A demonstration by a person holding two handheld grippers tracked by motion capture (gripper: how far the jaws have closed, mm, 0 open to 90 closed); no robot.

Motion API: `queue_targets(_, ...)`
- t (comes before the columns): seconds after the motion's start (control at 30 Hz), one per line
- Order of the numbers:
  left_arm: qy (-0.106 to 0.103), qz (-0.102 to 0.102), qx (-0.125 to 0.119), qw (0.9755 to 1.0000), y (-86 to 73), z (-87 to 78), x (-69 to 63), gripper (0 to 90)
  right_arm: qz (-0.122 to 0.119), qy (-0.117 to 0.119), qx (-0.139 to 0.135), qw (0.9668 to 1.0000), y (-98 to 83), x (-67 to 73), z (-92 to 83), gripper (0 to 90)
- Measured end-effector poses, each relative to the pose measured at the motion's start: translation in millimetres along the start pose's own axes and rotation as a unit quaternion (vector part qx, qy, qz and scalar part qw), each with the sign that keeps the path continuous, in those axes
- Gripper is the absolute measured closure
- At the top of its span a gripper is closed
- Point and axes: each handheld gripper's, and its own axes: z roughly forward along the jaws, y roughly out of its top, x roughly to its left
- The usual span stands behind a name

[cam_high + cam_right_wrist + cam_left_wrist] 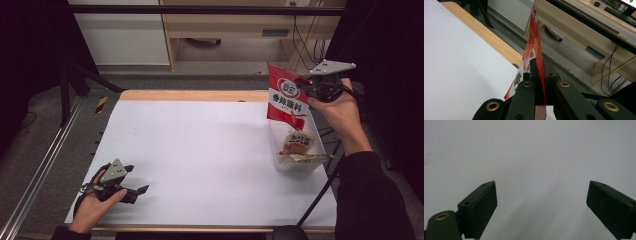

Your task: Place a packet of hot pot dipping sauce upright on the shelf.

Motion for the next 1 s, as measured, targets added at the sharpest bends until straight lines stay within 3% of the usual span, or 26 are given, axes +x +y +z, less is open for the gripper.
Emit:
queue_targets(0.3,-0.002,-0.003,-0.002,1.0000,-0.2,-0.1,0.7,9.3,0.008,-0.005,0.005,0.9999,-11.1,-7.4,-6.2,89.8)
queue_targets(0.57,-0.002,0.000,0.001,1.0000,-0.2,0.4,-0.2,9.3,0.016,-0.003,0.011,0.9998,-22.3,-7.2,-0.6,89.8)
queue_targets(0.77,-0.003,0.000,0.002,1.0000,-0.3,0.7,0.1,9.3,0.028,0.001,0.010,0.9996,-31.4,-6.0,6.6,89.8)
queue_targets(1.0,-0.004,0.001,0.004,1.0000,-0.6,1.6,0.0,9.3,0.058,0.011,0.009,0.9982,-55.2,-6.4,11.8,89.8)
